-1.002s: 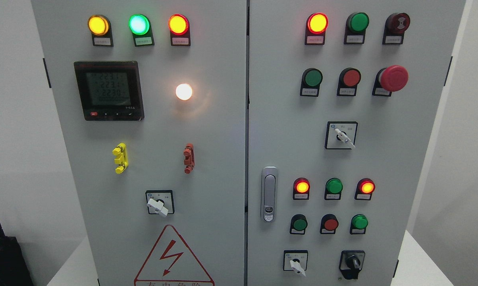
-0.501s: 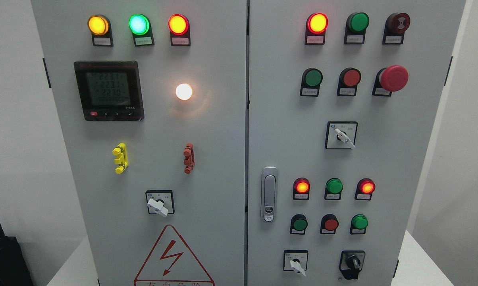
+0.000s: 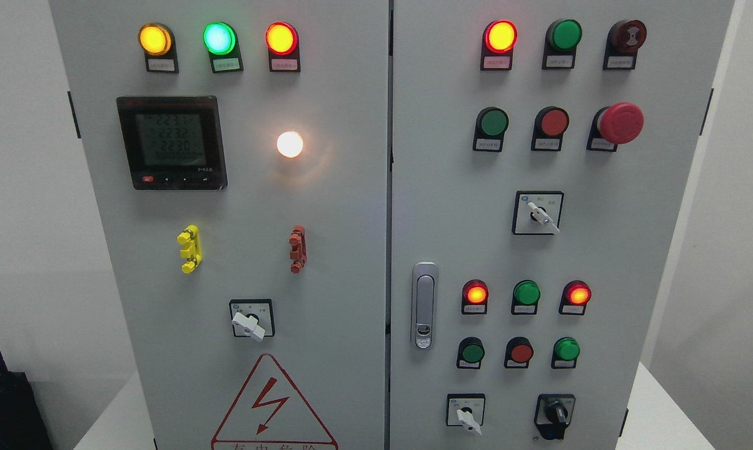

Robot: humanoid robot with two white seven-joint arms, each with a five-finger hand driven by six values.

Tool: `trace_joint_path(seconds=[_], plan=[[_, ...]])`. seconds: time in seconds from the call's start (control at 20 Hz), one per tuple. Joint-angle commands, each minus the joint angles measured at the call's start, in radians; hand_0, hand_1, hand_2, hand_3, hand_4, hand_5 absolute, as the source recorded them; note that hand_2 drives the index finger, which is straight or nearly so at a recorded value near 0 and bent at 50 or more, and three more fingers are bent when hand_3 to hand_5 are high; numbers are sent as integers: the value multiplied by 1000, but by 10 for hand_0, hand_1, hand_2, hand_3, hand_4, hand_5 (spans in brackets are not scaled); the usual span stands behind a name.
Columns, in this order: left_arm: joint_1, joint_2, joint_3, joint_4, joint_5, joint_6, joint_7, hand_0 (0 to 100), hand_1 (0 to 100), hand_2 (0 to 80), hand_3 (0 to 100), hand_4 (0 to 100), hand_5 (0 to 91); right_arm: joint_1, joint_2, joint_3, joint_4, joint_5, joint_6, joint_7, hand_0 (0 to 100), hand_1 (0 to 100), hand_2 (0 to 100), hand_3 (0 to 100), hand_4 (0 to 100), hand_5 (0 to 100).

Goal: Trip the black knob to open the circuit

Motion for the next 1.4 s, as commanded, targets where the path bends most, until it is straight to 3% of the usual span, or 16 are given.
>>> trace_joint_path(seconds=[0.0, 0.6, 0.9, 1.0, 1.1, 1.35], plan=[[0, 0, 0, -25, 0, -1, 0, 120, 389, 0, 0, 0, 0, 19, -61, 23, -385, -49, 8, -10, 0, 79, 0, 341, 321, 166], [0, 0, 0, -25, 0, -1, 0, 120, 389, 0, 0, 0, 0, -33, -76, -13, -562, -72, 55, -10, 0, 80, 0, 482, 498, 319], [0, 0, 0, -25, 0, -1, 0, 120, 389, 0, 0, 0, 0, -81, -78, -17, -600, -129, 110, -10, 0, 78, 0, 707, 641, 495], [0, 0, 0, -25, 0, -1, 0, 120, 389, 0, 0, 0, 0, -87, -76, -19, -622, -129, 115, -9, 0, 79, 0, 791, 709, 598], [0, 0, 0, -25, 0, -1, 0, 120, 389, 0, 0, 0, 0, -112, -75, -28, -642, -129, 159, -9, 0, 80, 0, 851, 756, 651], [0, 0, 0, -25, 0, -1, 0, 120, 389, 0, 0, 0, 0, -179, -76, -56, -646, -130, 227, -9, 0, 78, 0, 919, 841, 755]])
